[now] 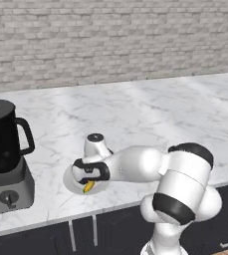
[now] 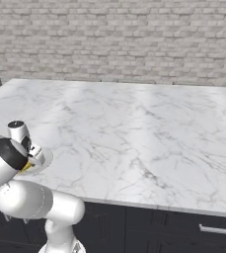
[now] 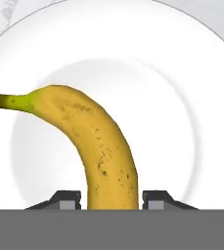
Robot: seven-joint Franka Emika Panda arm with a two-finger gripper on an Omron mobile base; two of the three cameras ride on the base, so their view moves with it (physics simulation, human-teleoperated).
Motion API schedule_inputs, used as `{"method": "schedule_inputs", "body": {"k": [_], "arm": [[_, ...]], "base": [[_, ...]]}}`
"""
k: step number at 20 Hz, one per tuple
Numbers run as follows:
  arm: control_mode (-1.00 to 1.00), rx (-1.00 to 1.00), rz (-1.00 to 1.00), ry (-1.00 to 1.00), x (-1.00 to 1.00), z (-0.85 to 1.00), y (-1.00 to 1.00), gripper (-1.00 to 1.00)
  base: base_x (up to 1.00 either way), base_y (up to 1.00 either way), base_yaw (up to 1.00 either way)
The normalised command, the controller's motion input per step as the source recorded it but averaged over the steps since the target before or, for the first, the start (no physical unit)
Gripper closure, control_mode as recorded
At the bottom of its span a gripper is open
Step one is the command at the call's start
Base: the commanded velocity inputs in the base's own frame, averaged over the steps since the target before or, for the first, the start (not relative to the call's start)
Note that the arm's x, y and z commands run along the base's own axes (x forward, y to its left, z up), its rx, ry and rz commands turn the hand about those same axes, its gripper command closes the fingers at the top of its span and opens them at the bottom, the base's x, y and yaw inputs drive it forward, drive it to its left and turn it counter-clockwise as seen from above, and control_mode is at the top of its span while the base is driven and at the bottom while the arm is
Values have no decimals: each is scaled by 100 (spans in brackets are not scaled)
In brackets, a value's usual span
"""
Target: Pick the pear and banana from the fridge and place them on the plate next to the blender to make a fruit smoothie.
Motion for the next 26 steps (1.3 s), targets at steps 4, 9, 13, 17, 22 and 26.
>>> {"method": "schedule_inputs", "body": {"k": [4, 9, 13, 17, 22, 26], "arm": [[-100, 0, 0, 0, -8, -11, 0, -100], [-100, 0, 0, -8, -60, 33, -12, -100], [-100, 0, -2, -17, -71, 63, -55, -100], [-100, 0, -10, -13, -48, 41, -76, -100], [-100, 2, -9, -4, -10, 26, -80, -100], [-100, 0, -10, 0, 0, -3, -38, -100]], "base": [[0, 0, 0], [0, 0, 0], [0, 0, 0], [0, 0, 0], [0, 0, 0], [0, 0, 0]]}}
